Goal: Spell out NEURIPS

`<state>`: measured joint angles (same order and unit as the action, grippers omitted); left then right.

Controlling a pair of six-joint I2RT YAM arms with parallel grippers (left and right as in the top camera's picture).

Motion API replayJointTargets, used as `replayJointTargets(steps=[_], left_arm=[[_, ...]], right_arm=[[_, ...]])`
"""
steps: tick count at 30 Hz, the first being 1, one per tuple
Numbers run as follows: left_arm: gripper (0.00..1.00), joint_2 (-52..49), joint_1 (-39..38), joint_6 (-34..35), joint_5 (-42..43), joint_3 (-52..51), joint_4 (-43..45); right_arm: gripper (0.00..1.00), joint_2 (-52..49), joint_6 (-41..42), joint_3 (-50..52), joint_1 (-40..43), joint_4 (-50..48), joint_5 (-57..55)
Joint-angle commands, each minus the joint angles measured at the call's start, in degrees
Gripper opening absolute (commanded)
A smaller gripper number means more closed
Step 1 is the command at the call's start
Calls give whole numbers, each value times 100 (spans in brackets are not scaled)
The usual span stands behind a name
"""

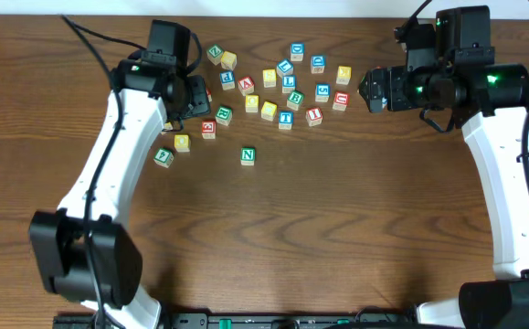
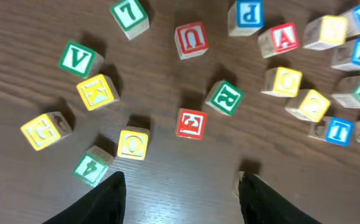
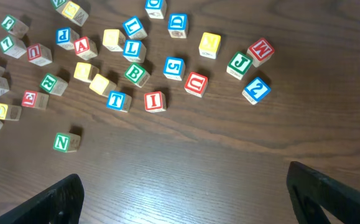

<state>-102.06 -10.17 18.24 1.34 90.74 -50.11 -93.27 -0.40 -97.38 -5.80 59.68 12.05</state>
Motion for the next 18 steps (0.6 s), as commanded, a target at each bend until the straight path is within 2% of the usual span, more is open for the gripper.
replayJointTargets(steps=[1,18], left_arm=[[57,-186,13,92,-70,138,52],[57,-284,-24,328,-72,-70,24]], right_arm=[[99,24,120,-103,-92,-7,52],[98,-490,337,-103,-400,-125,9]])
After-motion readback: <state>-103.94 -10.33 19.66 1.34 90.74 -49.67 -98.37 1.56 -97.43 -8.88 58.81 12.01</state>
